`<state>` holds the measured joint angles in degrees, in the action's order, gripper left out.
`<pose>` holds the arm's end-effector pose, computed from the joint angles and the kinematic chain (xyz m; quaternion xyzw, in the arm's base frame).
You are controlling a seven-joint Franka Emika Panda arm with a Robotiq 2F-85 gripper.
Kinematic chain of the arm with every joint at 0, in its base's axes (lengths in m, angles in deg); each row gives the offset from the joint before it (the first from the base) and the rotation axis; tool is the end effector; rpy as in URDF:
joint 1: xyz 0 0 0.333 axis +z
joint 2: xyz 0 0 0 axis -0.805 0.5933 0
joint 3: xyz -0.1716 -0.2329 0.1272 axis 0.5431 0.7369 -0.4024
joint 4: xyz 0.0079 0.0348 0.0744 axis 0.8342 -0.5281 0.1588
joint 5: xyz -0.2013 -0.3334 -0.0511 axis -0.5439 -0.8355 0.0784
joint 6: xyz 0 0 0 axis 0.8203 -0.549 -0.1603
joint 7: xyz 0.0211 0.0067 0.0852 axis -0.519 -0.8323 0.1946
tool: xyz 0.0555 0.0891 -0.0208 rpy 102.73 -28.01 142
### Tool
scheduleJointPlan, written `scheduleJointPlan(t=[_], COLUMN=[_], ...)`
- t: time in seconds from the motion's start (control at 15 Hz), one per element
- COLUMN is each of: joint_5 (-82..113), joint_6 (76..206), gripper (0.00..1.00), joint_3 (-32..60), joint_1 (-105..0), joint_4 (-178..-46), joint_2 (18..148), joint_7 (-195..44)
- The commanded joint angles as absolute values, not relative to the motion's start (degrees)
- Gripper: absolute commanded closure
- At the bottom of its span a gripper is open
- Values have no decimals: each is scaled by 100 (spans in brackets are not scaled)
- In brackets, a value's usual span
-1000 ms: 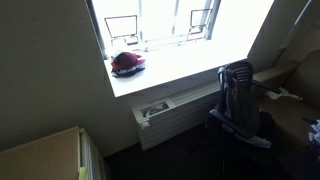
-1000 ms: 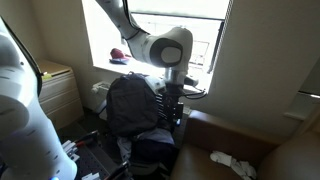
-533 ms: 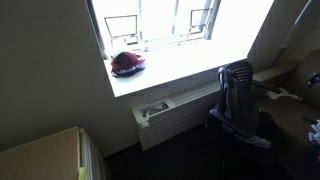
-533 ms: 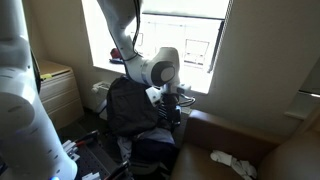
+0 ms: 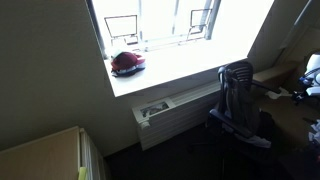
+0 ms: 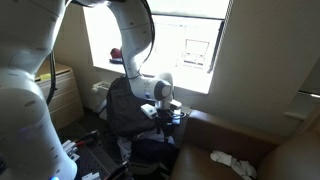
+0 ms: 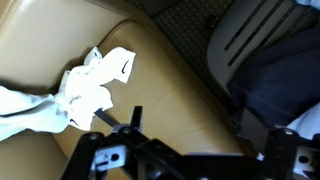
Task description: Put the shirt on the black chair on the brown chair
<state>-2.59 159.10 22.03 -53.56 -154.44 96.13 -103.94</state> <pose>0.4621 -0.0998 0.0977 0.9643 -0.2090 -0.0857 0.1378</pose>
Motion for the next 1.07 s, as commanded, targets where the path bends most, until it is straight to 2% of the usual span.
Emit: scheduleJointPlan(t=[0.0,0.13,0.47,0.8,1.0], joint_5=[-74,-13,841,1325,2021], joint_6=[16335,16409,16195,16212,17453], gripper=[0,0,0,0,0], joint_3=[2578,2742,2499,2544,2129], joint_1=[-5075,-4965,-4891,-4584,-5095], joint_4=[-15438,-15005,-14500,-14403,-14493], joint_2=[9740,10573,11614,11875,12025], joint_7=[-10412,-10554,-10358,-10314,-10256])
